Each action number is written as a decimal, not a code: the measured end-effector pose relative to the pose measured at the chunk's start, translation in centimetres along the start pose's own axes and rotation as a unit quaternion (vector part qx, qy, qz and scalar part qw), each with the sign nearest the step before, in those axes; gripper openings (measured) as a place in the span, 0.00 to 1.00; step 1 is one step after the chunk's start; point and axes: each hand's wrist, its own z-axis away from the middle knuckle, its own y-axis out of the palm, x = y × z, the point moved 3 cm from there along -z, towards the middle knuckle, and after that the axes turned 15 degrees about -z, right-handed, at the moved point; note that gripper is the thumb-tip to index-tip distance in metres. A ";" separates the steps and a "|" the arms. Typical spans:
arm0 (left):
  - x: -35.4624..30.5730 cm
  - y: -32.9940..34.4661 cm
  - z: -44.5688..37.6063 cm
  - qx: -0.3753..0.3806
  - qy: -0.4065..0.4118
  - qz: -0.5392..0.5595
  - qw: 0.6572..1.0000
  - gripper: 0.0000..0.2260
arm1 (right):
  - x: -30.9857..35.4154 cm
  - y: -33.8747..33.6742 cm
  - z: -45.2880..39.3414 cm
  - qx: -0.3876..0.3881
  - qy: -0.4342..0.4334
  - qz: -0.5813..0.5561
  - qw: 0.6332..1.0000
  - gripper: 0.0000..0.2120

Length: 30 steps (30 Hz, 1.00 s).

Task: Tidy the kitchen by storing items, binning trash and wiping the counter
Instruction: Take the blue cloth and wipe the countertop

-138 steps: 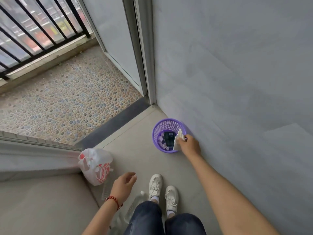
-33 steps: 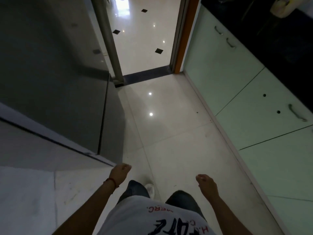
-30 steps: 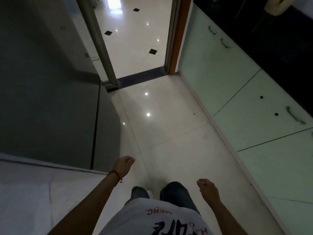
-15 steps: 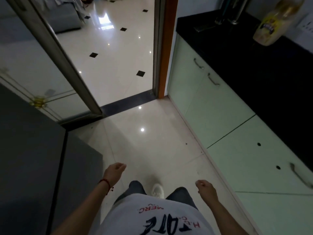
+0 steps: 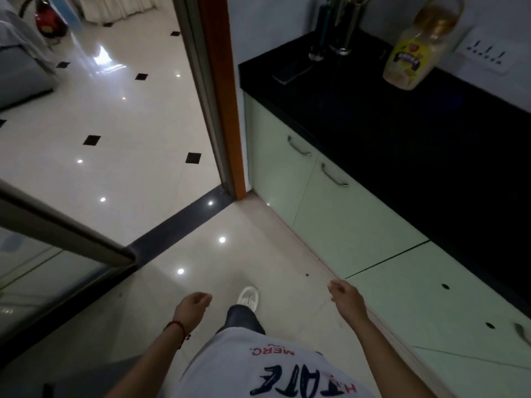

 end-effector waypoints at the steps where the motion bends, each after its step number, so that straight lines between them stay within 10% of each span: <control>1: -1.9 -1.0 -1.3 0.009 0.014 -0.019 1.000 0.13 | 0.4 0.0 -0.5 -0.012 0.009 -0.010 1.000 0.13; 16: -31.6 0.2 -12.1 0.097 0.260 -0.283 0.918 0.10 | 2.6 -3.5 -4.4 -0.200 0.137 -0.181 0.953 0.10; 30: -52.2 5.0 -11.6 -0.032 0.516 -0.231 0.824 0.21 | 20.7 -18.1 -16.2 -0.265 -0.067 -0.246 0.930 0.08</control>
